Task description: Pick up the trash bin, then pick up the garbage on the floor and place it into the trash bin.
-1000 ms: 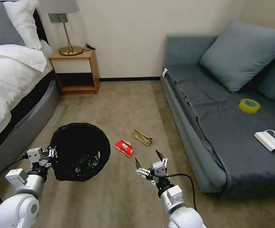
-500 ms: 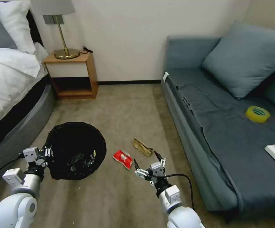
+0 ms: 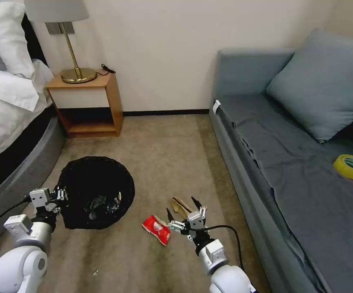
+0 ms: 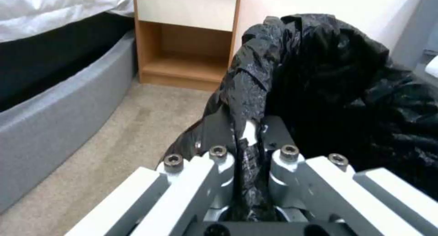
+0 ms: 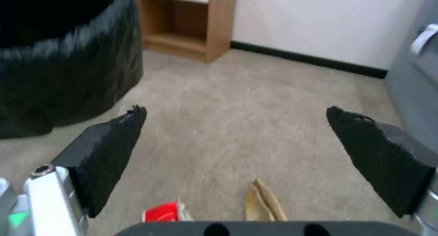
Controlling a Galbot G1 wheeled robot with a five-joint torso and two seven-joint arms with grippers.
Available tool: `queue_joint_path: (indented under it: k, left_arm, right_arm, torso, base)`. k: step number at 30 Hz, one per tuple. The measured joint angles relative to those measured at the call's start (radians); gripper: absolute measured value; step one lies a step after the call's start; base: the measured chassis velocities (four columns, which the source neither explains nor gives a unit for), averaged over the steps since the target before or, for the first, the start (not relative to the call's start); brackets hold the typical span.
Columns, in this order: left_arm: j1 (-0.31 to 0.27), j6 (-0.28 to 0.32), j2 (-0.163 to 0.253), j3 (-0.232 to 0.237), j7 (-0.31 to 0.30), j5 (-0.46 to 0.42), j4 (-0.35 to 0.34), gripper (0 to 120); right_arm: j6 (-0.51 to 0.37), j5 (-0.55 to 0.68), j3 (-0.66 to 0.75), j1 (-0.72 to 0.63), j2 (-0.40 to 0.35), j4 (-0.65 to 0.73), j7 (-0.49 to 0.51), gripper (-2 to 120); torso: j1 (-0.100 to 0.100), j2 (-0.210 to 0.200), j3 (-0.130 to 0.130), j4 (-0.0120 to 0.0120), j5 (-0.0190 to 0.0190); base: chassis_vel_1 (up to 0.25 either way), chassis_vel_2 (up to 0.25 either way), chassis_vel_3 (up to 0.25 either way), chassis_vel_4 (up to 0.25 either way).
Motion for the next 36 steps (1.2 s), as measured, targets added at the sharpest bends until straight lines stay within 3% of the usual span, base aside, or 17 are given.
queue_joint_path:
  k: [11,15,23,28,36]
  left_arm:
    - [-0.003,-0.006,0.016,-0.024,0.013,0.012,0.025,4]
    - [-0.003,-0.007,0.026,-0.036,0.025,0.007,0.034,4]
    - [-0.009,-0.009,0.038,-0.050,0.039,-0.005,0.050,4]
    - [-0.012,-0.011,0.040,-0.060,0.045,-0.012,0.063,4]
    - [-0.012,-0.019,0.043,-0.081,0.059,-0.019,0.090,4]
  right_arm:
    - [-0.092,0.134,-0.118,0.186,-0.021,-0.132,-0.036,100]
    - [-0.276,0.353,-0.215,0.327,-0.025,-0.214,-0.036,100]
    - [-0.465,0.578,-0.295,0.462,0.028,-0.361,0.004,100]
    - [-0.523,0.646,-0.310,0.526,0.088,-0.475,0.022,100]
    - [-0.504,0.603,-0.292,0.570,0.131,-0.630,-0.005,100]
  torso:
    - [0.000,0.000,0.000,0.0003,-0.0001]
    - [0.000,0.000,0.000,0.0003,-0.0001]
    - [0.000,0.000,0.000,0.0002,0.0000]
    - [0.000,0.000,0.000,0.0003,-0.0001]
    - [0.000,0.000,0.000,0.0003,-0.0001]
  base:
    - [0.000,0.000,0.000,0.000]
    - [0.000,0.000,0.000,0.000]
    - [0.000,0.000,0.000,0.000]
    - [0.000,0.000,0.000,0.000]
    - [0.000,0.000,0.000,0.000]
